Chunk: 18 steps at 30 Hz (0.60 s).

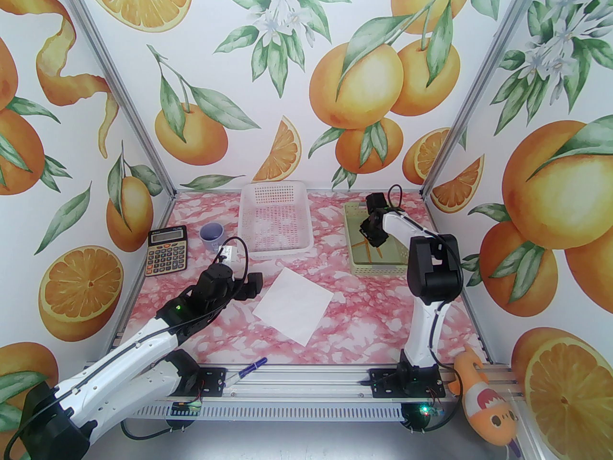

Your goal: Place the utensils on the paper napkin and roll it up

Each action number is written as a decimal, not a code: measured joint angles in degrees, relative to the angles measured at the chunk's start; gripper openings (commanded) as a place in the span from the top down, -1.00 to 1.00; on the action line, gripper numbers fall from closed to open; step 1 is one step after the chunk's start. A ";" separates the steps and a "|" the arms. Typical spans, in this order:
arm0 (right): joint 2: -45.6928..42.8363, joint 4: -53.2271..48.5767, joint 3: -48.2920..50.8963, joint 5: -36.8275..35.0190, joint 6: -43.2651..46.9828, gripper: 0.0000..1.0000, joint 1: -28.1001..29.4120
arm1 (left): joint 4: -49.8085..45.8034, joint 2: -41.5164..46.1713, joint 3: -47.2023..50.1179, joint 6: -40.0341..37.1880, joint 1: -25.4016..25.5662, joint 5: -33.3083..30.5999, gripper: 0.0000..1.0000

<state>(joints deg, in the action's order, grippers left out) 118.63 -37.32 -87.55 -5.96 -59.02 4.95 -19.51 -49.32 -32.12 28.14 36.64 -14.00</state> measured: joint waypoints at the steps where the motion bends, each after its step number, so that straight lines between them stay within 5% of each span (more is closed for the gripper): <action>1: 0.17 0.00 -0.02 -0.07 -0.20 0.30 0.00 | -0.07 0.07 0.00 0.00 0.00 -0.02 -0.97; 11: 2.93 -0.17 -0.61 -0.09 -1.38 0.40 0.00 | -0.52 0.17 0.00 0.02 -0.26 -0.11 -0.97; 18: 2.99 0.02 -1.07 -0.07 -1.51 0.75 0.00 | -0.94 0.17 0.00 0.00 -0.35 -0.09 -0.98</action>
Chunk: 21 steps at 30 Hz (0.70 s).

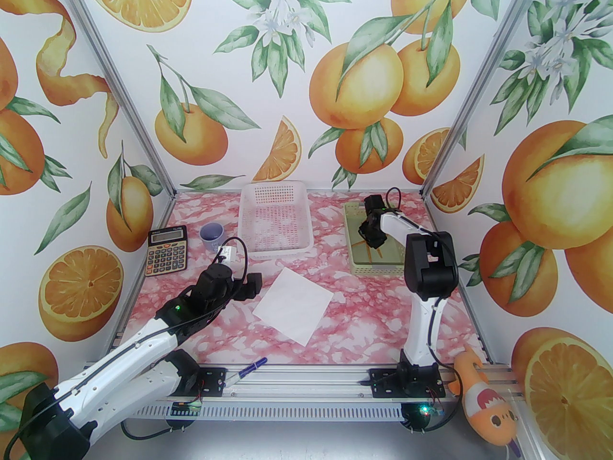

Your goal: Place the utensils on the paper napkin and roll it up

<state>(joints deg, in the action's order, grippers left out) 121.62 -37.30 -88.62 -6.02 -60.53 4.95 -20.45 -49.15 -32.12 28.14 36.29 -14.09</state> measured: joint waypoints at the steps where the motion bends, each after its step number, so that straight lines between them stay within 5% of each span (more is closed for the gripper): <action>1: 0.00 0.00 0.00 -0.02 -0.07 0.78 0.00 | -0.09 0.00 0.00 0.00 -0.02 0.00 -0.98; 13: -1.62 -0.15 0.13 -1.55 3.02 0.89 0.00 | -0.96 0.26 0.00 0.00 -0.37 0.00 -0.99; 21: -12.41 3.08 6.29 -1.73 10.40 0.93 0.00 | -0.96 1.40 0.00 0.02 -0.72 0.42 -0.99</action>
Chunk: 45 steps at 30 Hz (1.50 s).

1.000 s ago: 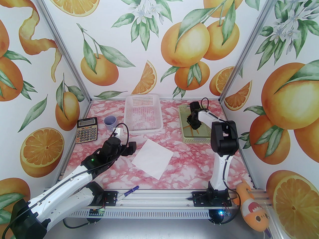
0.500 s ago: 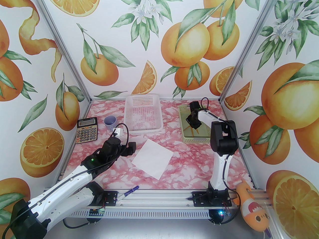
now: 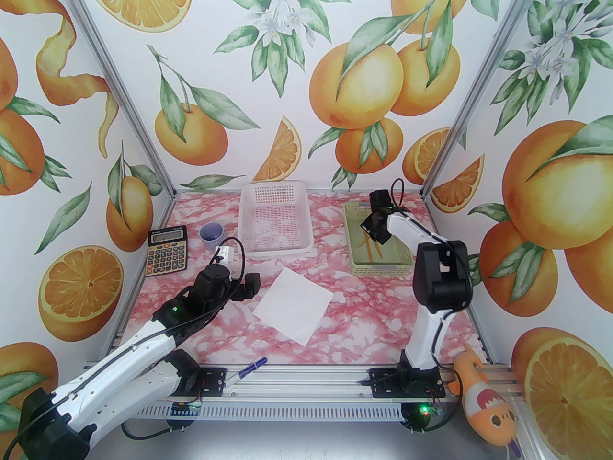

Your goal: Place the utensils on the paper napkin and roll it up

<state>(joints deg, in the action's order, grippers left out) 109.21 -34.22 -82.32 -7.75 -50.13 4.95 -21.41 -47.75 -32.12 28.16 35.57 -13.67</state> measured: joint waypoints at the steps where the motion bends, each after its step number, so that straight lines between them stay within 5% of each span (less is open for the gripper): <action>1: -1.66 1.01 1.33 0.39 1.11 0.94 0.00 | 0.04 0.02 0.00 0.02 -0.04 0.22 -1.00; 15: -29.22 10.75 20.20 19.67 18.88 1.00 2.73 | 1.51 1.27 0.00 1.46 -0.59 2.12 -1.00; 23: -40.06 10.73 28.13 29.51 23.71 1.00 13.20 | 1.60 3.65 -1.01 1.01 -1.18 2.03 -1.00; 34: -40.83 18.49 38.91 31.71 18.36 1.00 28.87 | 1.53 5.62 -3.23 -0.07 -1.55 1.49 -1.00; 45: -29.62 27.26 42.12 28.92 9.94 1.00 37.97 | 1.42 5.81 -3.26 -0.11 -1.79 1.16 -1.00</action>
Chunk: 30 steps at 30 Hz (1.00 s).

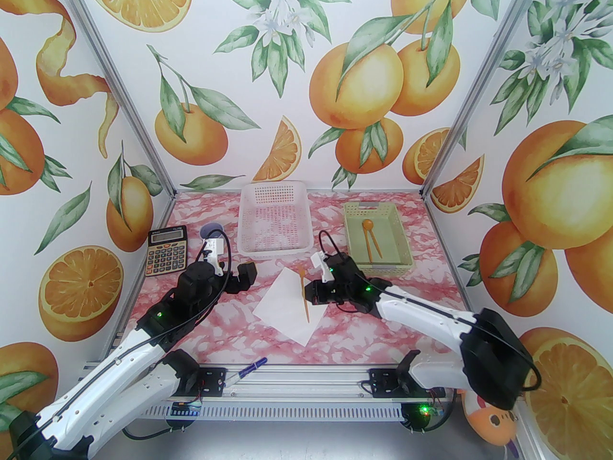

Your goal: Place the utensils on the paper napkin and roll it up

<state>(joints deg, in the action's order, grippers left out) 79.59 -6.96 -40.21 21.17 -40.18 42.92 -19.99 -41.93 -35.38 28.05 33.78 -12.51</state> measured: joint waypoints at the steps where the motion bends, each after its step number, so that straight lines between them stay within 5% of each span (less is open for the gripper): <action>1: 0.98 0.59 -0.02 -0.26 -0.55 1.00 0.44 | 0.00 0.00 -0.02 -0.02 0.00 0.00 -1.00; 30: 16.81 1.22 -7.72 -4.79 -1.81 0.96 3.19 | -1.20 0.70 -0.02 -0.31 -0.39 0.04 -1.00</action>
<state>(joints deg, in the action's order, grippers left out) 96.40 -5.74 -47.92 16.38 -42.00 46.11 -21.19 -41.23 -35.40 27.75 33.39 -12.47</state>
